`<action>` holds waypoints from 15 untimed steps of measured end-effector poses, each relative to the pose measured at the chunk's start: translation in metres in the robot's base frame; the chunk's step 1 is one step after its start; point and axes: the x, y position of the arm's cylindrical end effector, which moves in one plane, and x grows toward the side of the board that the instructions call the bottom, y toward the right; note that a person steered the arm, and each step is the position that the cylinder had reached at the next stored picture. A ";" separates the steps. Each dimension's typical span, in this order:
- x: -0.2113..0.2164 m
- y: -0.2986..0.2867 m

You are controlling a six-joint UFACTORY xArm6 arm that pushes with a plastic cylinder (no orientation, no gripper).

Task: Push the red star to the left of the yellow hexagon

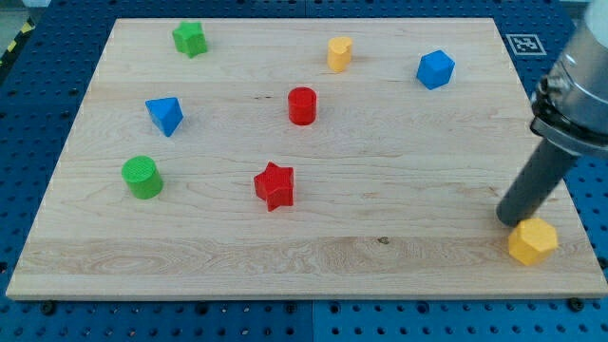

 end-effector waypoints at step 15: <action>0.003 -0.124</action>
